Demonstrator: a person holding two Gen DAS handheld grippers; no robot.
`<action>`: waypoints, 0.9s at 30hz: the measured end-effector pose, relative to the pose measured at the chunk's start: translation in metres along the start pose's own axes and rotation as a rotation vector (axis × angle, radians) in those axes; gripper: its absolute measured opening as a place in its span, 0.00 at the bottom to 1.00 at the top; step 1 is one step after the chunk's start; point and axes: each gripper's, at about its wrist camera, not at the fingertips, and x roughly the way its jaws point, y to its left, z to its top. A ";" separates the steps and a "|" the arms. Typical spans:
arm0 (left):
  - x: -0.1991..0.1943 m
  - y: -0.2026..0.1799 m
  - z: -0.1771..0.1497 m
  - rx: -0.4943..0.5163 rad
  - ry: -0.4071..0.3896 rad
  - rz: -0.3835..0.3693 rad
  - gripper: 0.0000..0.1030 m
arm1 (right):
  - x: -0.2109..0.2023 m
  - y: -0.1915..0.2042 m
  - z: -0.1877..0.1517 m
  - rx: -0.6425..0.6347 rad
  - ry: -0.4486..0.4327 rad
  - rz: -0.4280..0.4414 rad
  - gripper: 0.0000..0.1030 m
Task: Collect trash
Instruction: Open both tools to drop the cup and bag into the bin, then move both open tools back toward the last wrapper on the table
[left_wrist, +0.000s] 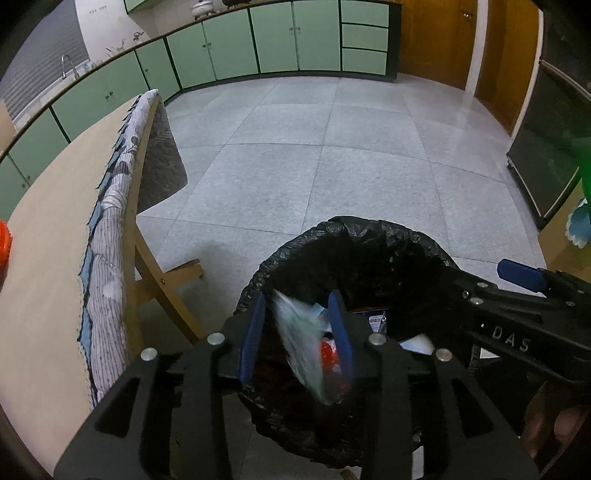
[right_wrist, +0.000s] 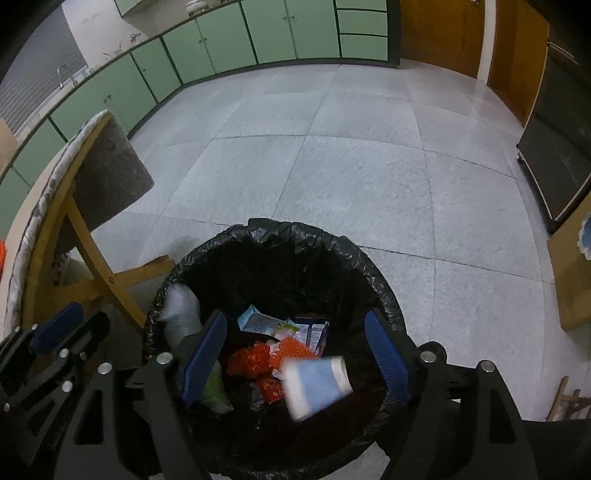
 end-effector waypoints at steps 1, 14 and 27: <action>0.000 0.000 0.000 -0.001 -0.001 -0.002 0.34 | 0.000 0.000 0.000 0.000 -0.001 0.000 0.74; -0.047 0.017 0.001 -0.042 -0.087 -0.025 0.51 | -0.048 -0.001 0.009 0.009 -0.099 0.027 0.74; -0.178 0.158 -0.038 -0.261 -0.281 0.169 0.59 | -0.136 0.111 0.008 -0.229 -0.237 0.180 0.74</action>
